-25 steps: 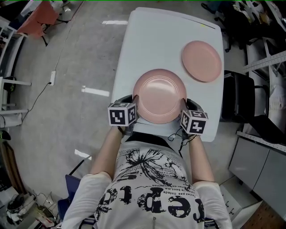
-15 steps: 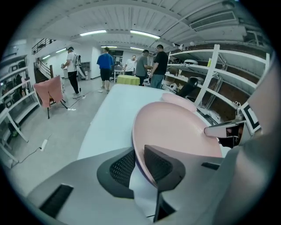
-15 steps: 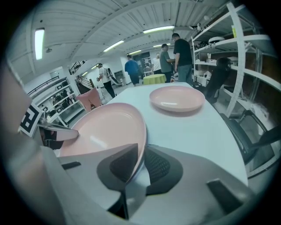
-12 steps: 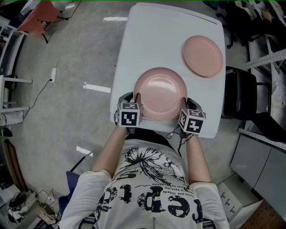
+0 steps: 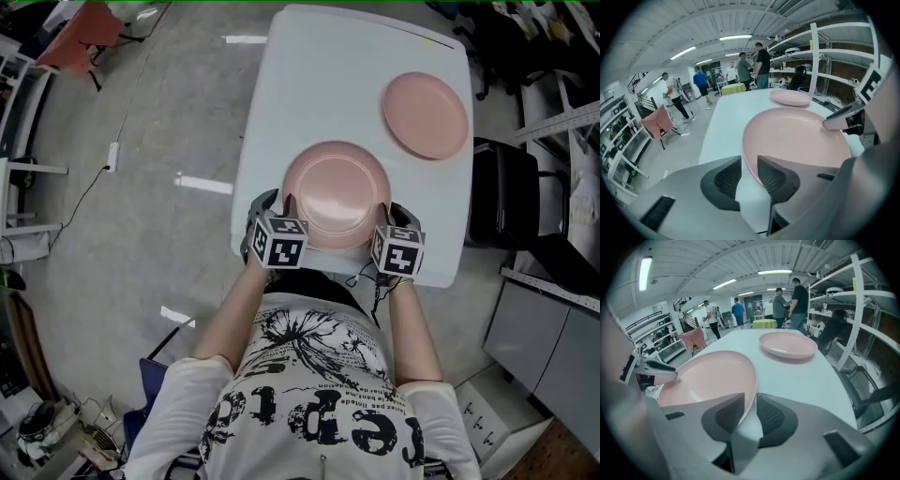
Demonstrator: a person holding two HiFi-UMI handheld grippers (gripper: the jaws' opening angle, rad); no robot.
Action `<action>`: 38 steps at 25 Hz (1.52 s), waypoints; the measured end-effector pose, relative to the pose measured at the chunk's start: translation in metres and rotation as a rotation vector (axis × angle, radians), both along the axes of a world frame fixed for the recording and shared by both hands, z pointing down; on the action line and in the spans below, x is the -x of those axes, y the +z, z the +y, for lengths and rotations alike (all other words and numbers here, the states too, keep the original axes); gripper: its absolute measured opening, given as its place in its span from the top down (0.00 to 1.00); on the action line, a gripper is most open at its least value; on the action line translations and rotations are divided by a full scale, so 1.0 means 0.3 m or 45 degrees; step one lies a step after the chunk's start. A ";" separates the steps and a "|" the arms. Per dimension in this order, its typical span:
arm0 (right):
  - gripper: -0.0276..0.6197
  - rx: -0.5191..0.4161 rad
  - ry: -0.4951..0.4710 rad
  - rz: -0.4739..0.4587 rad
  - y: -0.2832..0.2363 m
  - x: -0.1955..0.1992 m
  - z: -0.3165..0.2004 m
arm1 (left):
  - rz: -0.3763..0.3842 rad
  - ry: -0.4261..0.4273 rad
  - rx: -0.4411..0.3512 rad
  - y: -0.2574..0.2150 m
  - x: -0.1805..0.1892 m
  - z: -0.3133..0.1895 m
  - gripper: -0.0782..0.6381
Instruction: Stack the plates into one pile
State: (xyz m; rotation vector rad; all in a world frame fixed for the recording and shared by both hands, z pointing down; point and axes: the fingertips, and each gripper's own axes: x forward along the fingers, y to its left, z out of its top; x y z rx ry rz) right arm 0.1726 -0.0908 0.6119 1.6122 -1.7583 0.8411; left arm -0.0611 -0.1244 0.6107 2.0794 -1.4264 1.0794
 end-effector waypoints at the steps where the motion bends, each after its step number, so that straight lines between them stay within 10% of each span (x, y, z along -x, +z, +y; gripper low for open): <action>1: 0.81 -0.010 -0.007 0.006 0.003 -0.003 -0.003 | 0.009 -0.006 0.000 0.000 -0.003 0.001 0.72; 6: 0.70 -0.085 -0.001 0.010 -0.036 -0.012 0.006 | 0.055 -0.005 -0.024 -0.036 -0.006 0.012 0.72; 13: 0.94 -0.188 -0.023 0.028 -0.177 -0.039 0.037 | 0.231 0.029 -0.106 -0.194 -0.068 0.031 0.86; 25: 0.95 -0.387 -0.008 0.079 -0.371 -0.051 -0.071 | 0.335 0.320 -0.180 -0.323 -0.200 -0.095 0.88; 38: 0.95 -0.334 0.021 -0.041 -0.347 -0.510 -0.200 | 0.464 0.317 -0.158 -0.342 -0.672 -0.189 0.88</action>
